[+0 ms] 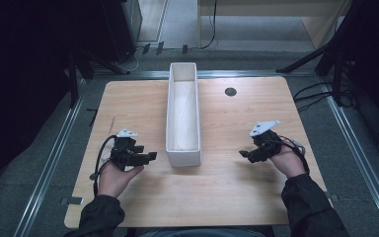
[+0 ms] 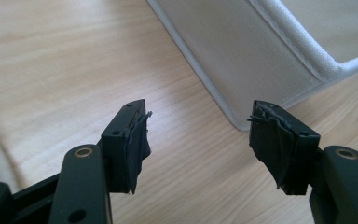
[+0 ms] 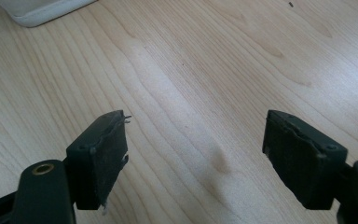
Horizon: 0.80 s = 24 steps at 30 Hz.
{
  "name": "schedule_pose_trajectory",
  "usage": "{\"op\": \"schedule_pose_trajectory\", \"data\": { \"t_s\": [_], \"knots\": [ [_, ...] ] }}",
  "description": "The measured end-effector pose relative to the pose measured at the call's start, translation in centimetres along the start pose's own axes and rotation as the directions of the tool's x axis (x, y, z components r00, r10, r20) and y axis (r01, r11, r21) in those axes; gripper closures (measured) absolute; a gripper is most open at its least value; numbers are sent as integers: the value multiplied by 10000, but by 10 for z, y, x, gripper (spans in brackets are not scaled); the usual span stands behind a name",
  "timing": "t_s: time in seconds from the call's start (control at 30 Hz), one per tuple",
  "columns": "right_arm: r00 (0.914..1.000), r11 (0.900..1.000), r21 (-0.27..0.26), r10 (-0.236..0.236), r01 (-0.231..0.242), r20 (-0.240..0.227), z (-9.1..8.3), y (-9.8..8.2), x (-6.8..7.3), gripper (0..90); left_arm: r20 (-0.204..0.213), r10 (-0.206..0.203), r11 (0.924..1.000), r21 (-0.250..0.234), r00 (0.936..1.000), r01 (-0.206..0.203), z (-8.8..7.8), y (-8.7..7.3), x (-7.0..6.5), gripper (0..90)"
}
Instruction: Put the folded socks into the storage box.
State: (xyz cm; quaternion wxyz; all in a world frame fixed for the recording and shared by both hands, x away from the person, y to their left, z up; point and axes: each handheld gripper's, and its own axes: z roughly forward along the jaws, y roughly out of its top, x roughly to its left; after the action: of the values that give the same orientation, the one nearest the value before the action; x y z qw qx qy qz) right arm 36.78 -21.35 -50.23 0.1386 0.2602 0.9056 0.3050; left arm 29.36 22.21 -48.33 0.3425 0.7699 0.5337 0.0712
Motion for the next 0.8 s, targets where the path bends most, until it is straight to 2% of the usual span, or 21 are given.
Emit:
{"op": "schedule_pose_trajectory", "data": {
  "t_s": [0.07,0.1,0.23,0.33,0.43,0.6,0.7,0.8],
  "knots": [
    [10000,10000,0,1,-1,1,0,0,0,221,82,-99,9999,86,9999,98,1,0,1,374],
    [10000,10000,-12,-3,3,-1,0,0,0,221,283,-42,10000,-27,9996,43,0,-1,0,375],
    [10000,10000,20,-10,10,-1,0,0,1,221,405,-62,10000,-14,9992,63,0,0,-1,370],
    [10000,10000,46,7,-6,-24,0,0,1,220,292,13,9998,201,9996,-19,2,-1,-2,363],
    [10000,10000,31,-30,30,-36,0,0,1,220,410,-59,9994,352,9991,44,2,-2,-1,367],
    [9999,9999,67,-90,90,-51,1,0,1,220,325,-43,9992,395,9995,30,2,-2,0,363],
    [9999,9999,81,-101,101,-51,1,0,1,220,460,-137,9991,407,9988,118,1,-2,0,350],
    [9999,9999,123,-110,111,-95,2,1,2,220,438,-58,9991,432,9990,39,1,-1,-1,344]
  ]
}}
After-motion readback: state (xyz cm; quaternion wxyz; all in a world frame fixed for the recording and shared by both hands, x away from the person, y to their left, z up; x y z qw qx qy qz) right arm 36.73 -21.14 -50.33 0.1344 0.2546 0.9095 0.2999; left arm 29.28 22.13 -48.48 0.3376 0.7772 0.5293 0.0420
